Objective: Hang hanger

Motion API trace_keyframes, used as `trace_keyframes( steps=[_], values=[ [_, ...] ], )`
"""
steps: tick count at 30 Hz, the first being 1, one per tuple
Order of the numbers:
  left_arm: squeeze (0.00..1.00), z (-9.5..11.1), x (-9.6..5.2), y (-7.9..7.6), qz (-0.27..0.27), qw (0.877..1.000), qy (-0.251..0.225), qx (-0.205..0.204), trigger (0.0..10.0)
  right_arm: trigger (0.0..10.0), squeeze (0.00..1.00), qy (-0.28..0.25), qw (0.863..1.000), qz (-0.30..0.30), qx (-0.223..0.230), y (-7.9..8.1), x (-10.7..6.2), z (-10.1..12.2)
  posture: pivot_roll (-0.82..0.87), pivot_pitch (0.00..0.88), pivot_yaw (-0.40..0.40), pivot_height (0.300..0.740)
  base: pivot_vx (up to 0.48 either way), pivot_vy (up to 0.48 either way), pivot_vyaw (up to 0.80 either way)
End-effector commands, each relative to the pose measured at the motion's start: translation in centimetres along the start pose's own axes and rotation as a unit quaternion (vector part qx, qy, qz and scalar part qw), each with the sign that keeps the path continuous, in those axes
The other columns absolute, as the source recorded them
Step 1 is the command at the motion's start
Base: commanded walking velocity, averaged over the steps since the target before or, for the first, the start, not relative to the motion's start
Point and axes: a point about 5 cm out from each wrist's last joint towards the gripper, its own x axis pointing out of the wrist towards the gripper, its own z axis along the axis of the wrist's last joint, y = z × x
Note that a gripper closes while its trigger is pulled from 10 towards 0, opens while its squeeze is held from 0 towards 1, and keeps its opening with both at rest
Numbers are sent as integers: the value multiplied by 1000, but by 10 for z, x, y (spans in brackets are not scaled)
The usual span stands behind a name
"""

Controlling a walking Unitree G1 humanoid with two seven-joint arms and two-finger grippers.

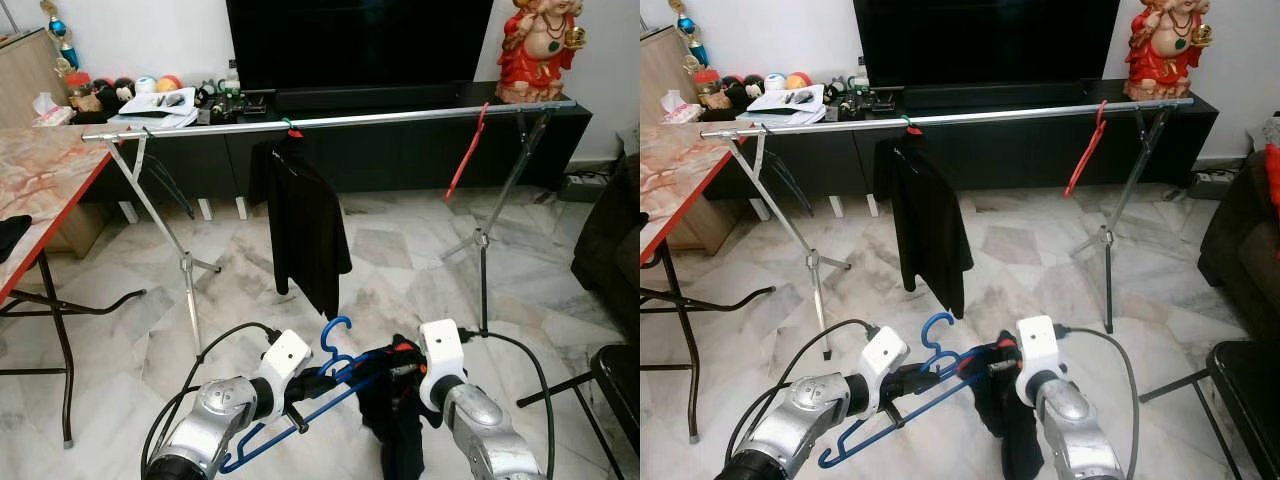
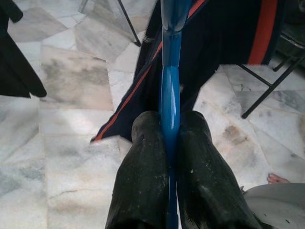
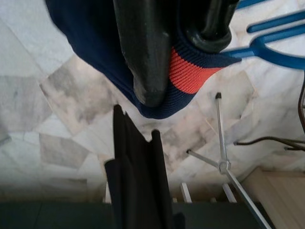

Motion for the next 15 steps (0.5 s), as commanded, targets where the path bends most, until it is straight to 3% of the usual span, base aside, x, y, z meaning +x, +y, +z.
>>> trace_keyframes(
  steps=[1, 8, 15],
  values=[
    [0, 0, -3, 1, -3, 1000, 1, -3, 10000, 10000, 0, -30, 999, 5, -17, 0, 1, 15, 36, 40, 60, 740, 0, 0, 0],
    [0, -5, -9, 4, -3, 1000, 8, -6, 10000, 10000, 0, -14, 996, -69, -50, -23, 0, 15, 41, 43, 59, 740, 0, 0, 0],
    [0, -5, -9, 2, -15, 1000, 8, -11, 10000, 10000, 0, -13, 995, -65, -71, -23, 1, 15, 42, 44, 58, 740, 0, 0, 0]
  ],
)
